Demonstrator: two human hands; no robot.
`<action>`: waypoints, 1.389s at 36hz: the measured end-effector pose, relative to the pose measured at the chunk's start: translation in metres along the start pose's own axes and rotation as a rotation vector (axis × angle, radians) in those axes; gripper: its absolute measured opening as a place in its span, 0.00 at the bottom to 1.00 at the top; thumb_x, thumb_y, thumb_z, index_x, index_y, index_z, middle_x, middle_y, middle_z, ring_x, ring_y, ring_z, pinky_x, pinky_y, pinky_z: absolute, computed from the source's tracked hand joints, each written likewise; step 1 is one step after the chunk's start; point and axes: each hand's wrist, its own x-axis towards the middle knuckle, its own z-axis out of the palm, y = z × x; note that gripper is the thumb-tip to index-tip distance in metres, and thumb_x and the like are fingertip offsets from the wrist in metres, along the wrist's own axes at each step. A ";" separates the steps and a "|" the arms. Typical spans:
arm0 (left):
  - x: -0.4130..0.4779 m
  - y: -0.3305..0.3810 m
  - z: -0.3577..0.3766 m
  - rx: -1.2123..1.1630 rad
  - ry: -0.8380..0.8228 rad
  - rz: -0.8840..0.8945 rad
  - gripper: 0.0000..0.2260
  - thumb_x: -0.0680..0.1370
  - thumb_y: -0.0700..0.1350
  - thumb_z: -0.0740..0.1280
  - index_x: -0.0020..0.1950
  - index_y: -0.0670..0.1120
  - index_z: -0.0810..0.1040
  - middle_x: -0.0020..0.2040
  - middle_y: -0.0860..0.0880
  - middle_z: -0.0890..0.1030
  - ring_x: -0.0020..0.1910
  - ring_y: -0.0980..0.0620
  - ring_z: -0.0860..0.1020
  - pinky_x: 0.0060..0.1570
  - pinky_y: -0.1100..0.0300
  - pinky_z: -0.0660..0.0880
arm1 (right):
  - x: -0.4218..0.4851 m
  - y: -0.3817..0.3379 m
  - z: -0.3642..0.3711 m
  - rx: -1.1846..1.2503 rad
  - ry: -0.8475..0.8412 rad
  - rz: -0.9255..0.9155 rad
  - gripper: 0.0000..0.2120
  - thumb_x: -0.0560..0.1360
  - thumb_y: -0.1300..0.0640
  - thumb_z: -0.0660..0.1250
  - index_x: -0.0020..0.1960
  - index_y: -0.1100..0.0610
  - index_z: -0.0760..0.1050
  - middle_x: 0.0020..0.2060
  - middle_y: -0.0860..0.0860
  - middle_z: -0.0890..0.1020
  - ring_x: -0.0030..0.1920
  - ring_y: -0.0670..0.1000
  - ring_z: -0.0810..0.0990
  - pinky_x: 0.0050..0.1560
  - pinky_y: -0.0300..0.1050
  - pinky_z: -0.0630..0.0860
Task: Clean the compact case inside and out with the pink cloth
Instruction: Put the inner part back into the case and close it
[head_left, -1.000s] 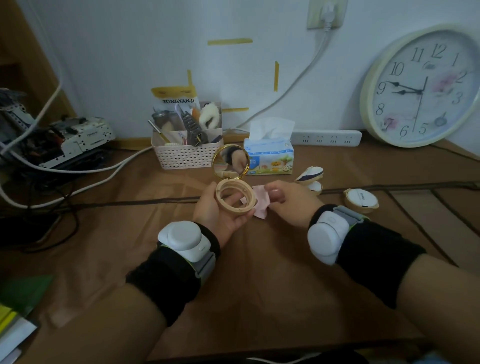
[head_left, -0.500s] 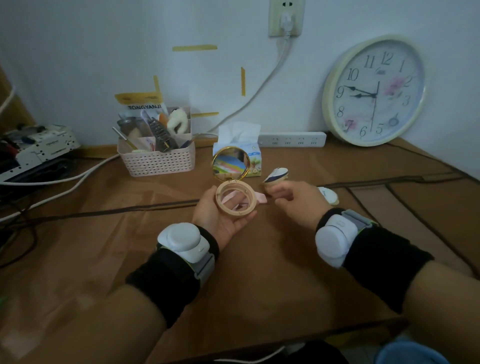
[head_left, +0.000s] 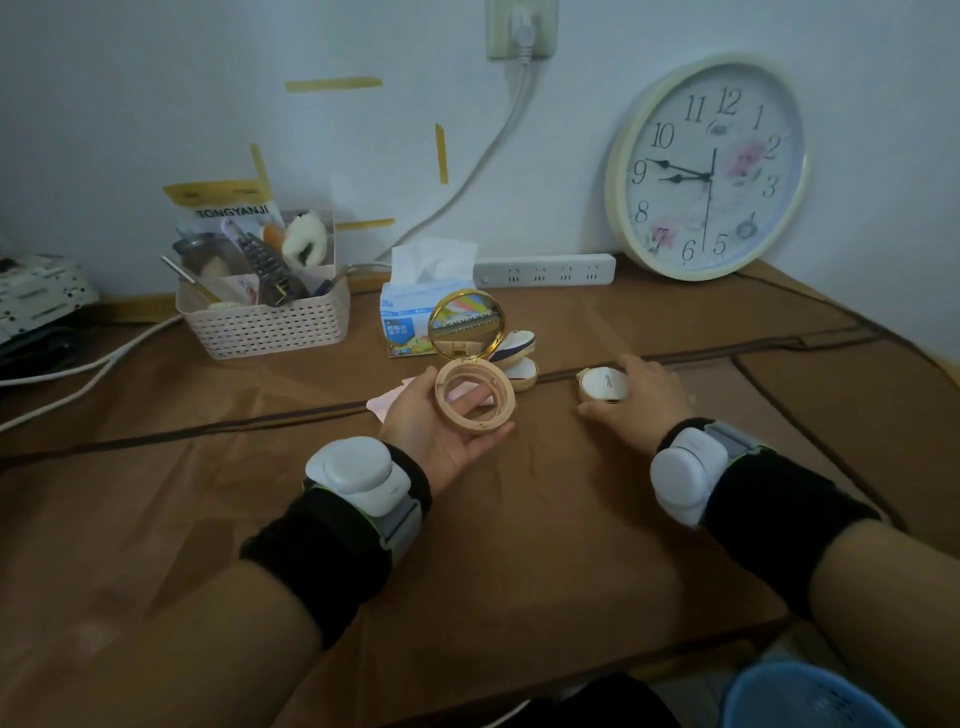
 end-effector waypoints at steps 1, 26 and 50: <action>0.000 0.000 0.000 0.002 -0.004 -0.001 0.22 0.80 0.55 0.49 0.66 0.46 0.72 0.59 0.42 0.80 0.58 0.38 0.78 0.40 0.48 0.77 | 0.000 0.000 0.000 0.018 -0.007 0.006 0.33 0.64 0.37 0.69 0.63 0.54 0.68 0.60 0.57 0.74 0.60 0.60 0.73 0.60 0.56 0.70; -0.016 0.011 -0.024 0.023 -0.005 0.068 0.25 0.80 0.59 0.46 0.55 0.45 0.77 0.49 0.43 0.84 0.50 0.43 0.82 0.42 0.52 0.79 | -0.026 -0.063 -0.008 0.386 -0.053 -0.486 0.26 0.66 0.45 0.71 0.62 0.47 0.72 0.54 0.50 0.74 0.53 0.46 0.73 0.55 0.38 0.66; -0.064 0.030 -0.053 0.131 -0.110 0.093 0.30 0.77 0.65 0.48 0.58 0.44 0.77 0.48 0.45 0.85 0.44 0.49 0.83 0.50 0.54 0.77 | -0.059 -0.139 0.011 0.208 -0.163 -0.758 0.31 0.61 0.43 0.74 0.62 0.46 0.72 0.55 0.48 0.72 0.56 0.46 0.70 0.57 0.41 0.67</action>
